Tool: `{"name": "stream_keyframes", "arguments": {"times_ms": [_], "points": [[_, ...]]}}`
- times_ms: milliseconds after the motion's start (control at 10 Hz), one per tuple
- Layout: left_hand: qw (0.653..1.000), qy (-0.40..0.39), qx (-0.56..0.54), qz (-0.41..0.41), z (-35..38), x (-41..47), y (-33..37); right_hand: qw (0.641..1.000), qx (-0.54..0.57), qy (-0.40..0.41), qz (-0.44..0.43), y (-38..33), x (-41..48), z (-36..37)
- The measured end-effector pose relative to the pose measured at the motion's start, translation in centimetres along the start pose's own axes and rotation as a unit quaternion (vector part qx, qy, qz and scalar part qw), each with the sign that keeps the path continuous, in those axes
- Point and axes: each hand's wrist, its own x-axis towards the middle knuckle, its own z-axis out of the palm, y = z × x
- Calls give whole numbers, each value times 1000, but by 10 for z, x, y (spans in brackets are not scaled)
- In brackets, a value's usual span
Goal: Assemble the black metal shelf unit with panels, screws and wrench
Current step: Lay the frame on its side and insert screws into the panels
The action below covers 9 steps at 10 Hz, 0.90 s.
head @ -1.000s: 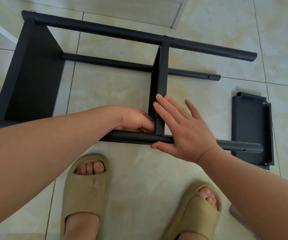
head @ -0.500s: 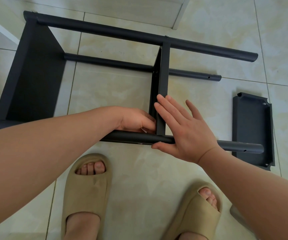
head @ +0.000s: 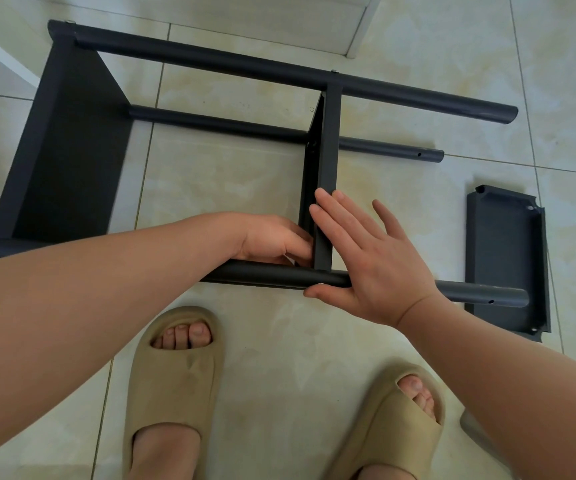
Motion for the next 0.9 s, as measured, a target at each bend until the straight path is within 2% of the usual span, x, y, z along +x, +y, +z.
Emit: {"name": "stream_keyframes", "arguments": {"times_ms": [100, 400, 500, 600, 900], "points": [[999, 18, 31, 3, 0, 0, 0, 1000, 1, 2, 1, 0, 0, 0], [997, -20, -68, 10, -2, -2, 0, 1000, 2, 6, -1, 0, 0, 0], [998, -15, -55, 6, 0, -1, 1, 1000, 3, 3, 0, 0, 0, 0], [1000, -2, 11, -3, 1, -1, 2, 1000, 5, 1, 1, 0, 0, -1], [998, -18, -57, 2, -1, -2, 0, 1000, 3, -1, 0, 0, 0, -1]]}}
